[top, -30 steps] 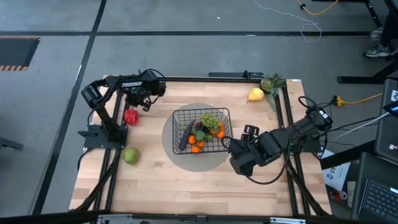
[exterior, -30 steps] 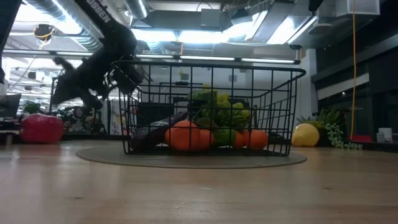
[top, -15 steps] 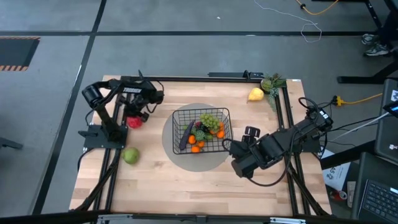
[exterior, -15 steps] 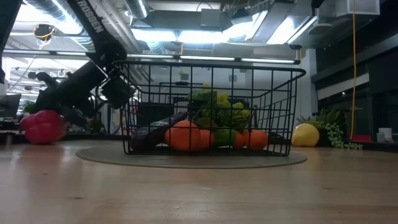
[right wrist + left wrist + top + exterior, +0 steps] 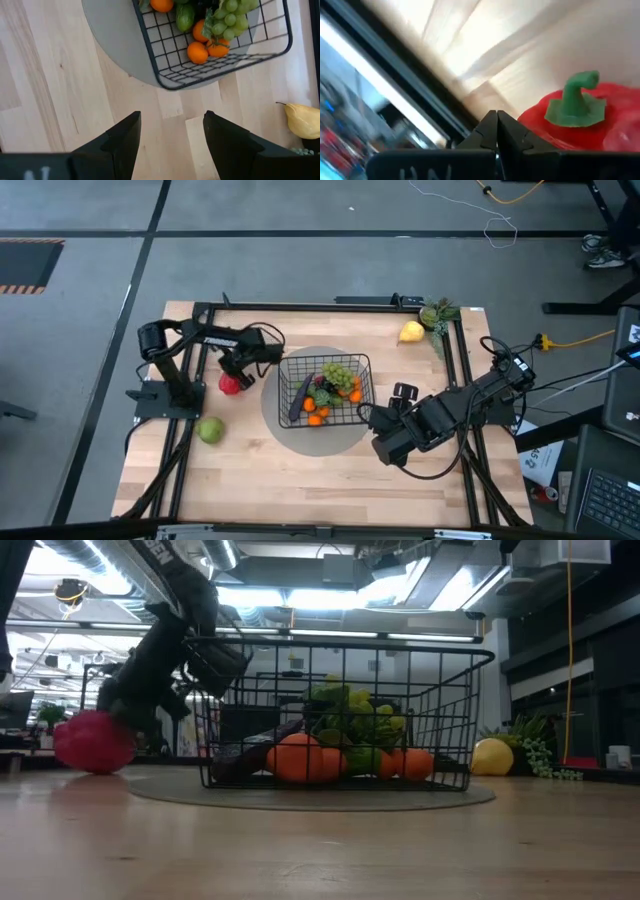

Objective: Build produce basket
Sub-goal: Move the red bell pepper to the left of the wire basket, then adjust the wire basket

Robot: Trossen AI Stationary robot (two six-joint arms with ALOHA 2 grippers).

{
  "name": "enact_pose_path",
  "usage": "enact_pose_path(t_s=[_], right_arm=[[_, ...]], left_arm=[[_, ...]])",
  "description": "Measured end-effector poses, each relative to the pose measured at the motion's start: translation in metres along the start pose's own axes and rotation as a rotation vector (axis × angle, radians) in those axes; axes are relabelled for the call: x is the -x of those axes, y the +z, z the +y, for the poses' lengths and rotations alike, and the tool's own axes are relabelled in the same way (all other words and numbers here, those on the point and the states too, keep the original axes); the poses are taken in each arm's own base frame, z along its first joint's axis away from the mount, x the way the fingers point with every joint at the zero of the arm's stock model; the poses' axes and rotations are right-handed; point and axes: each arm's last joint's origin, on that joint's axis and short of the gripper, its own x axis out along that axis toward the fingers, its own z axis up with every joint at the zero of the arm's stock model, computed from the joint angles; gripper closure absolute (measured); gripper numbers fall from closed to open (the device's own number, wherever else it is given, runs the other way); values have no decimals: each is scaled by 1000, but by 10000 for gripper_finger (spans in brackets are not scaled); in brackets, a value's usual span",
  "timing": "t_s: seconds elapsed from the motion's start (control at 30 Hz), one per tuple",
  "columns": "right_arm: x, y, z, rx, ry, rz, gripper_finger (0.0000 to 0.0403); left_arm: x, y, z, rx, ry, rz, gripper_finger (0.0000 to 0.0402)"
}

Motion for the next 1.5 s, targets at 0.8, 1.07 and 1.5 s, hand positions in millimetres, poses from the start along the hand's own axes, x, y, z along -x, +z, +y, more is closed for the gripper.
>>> enact_pose_path(t_s=[0.8,1.07,1.5], right_arm=[[0,1,0,-4,-2,-9,187],[0,1,0,-7,-6,-15,187],[-43,12,17,147,206,-43,187]], left_arm=[[50,-56,-7,-49,104,-348,401],[83,-99,-19,-129,-296,-558,401],[150,-147,-74,-249,-965,-1055,402]])
